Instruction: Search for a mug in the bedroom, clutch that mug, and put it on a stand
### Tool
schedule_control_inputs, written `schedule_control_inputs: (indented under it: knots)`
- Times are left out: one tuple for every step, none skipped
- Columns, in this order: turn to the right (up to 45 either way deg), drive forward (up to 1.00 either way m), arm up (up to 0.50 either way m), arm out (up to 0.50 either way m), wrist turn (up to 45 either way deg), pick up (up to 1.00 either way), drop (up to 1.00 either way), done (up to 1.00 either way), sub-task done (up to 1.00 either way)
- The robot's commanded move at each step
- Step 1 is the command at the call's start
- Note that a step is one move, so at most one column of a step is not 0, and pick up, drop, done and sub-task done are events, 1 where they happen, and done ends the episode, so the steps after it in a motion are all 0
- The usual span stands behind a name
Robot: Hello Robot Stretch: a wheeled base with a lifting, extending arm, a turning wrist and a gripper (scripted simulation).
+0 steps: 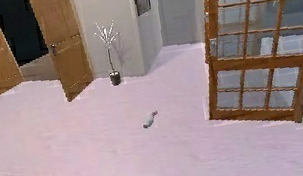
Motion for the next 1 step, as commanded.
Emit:
schedule_control_inputs:
  knots:
    - [-3.0, 0.00, 0.00, 0.00, 0.0, 0.00, 0.00, 0.00, 0.00]
